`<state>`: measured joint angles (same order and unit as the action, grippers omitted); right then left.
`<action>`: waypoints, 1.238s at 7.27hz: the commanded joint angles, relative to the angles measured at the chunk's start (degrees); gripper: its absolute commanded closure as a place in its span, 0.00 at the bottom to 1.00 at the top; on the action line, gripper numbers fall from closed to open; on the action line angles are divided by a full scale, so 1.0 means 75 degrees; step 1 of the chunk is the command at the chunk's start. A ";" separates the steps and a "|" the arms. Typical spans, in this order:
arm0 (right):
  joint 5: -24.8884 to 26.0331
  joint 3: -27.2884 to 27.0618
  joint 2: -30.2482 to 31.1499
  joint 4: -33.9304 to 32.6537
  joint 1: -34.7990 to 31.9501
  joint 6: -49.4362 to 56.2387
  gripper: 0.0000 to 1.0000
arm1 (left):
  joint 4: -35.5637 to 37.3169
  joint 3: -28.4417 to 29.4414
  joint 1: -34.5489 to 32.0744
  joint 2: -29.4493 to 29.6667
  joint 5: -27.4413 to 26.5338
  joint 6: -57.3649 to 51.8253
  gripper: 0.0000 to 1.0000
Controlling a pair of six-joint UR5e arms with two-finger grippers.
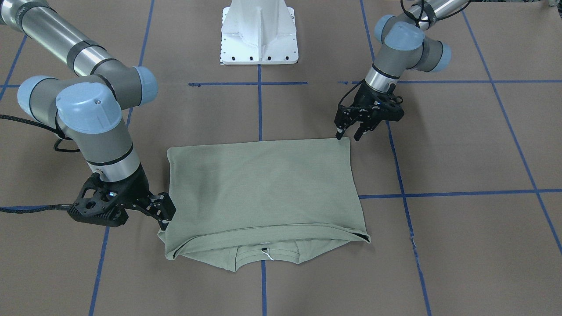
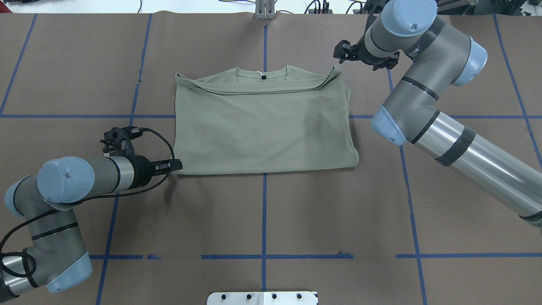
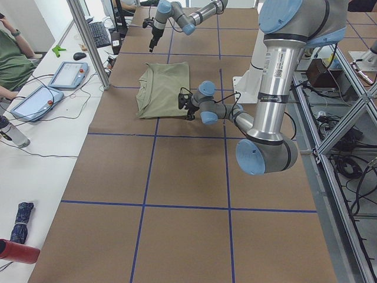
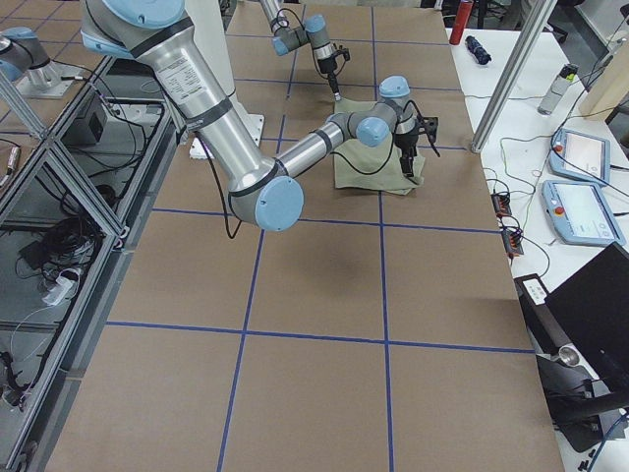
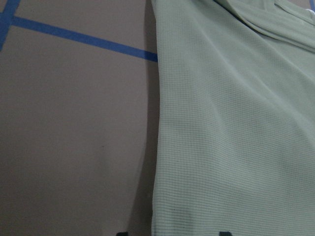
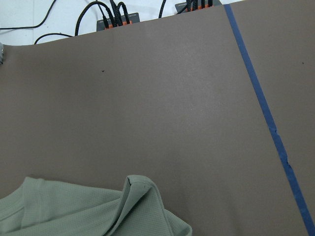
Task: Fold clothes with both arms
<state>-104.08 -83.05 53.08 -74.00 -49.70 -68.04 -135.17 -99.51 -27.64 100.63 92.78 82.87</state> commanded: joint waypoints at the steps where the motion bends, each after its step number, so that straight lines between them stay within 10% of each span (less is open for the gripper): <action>1: 0.0025 -0.0001 0.0001 0.0000 0.0005 -0.0009 0.00 | -0.0036 0.0072 0.0018 0.0095 -0.0007 0.0315 0.48; 6: 0.0025 0.0011 0.0013 0.0000 0.0017 0.0061 0.00 | -0.0036 0.0154 0.0018 0.0177 -0.0007 0.0330 0.59; 8: 0.0025 0.0011 0.0001 0.0000 0.0017 0.0049 0.00 | -0.0024 0.0154 0.0018 0.0165 -0.0007 0.0306 1.00; 9: 0.0025 0.0011 0.0001 0.0000 0.0017 0.0026 0.00 | -0.0024 0.0131 0.0018 0.0119 -0.0030 0.0260 1.00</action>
<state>-103.89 -82.98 53.12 -74.01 -49.57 -67.69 -135.38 -98.40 -27.51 101.80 92.68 85.12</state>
